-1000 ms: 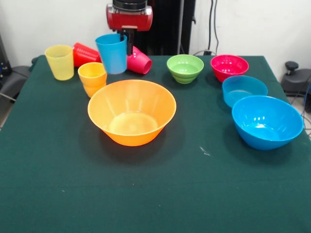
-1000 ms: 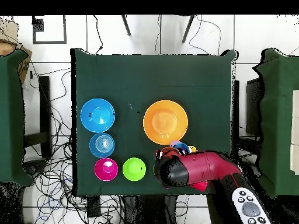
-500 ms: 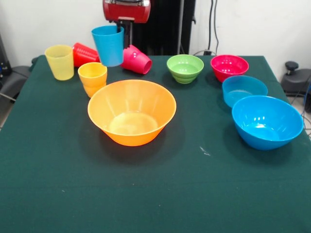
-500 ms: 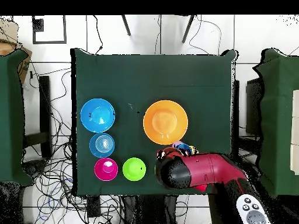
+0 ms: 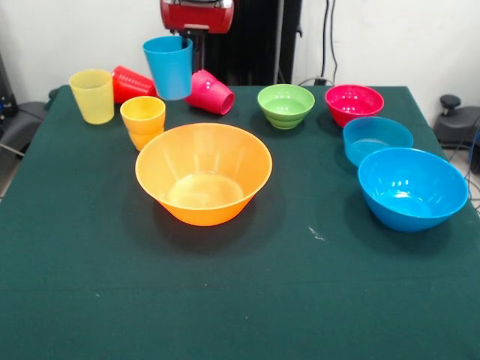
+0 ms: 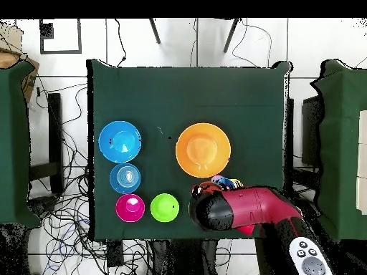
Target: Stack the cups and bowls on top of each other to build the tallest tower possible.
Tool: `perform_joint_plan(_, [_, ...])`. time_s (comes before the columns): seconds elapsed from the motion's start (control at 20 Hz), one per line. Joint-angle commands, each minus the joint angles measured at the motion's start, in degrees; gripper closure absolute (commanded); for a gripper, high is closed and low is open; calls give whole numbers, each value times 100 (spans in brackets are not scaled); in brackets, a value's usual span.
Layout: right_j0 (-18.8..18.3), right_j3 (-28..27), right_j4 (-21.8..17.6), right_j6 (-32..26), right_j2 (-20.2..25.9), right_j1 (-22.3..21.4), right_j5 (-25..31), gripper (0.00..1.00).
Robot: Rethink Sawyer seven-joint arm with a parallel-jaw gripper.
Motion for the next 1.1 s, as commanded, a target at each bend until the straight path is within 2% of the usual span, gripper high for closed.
perform_joint_plan(0.05, [-12,-218,23,-646,483,361,597,100])
perform_joint_plan(0.45, [-87,-387,142,-731,677,410,819,100])
perform_joint_plan(1.1, [-55,-740,103,-620,825,670,976,100])
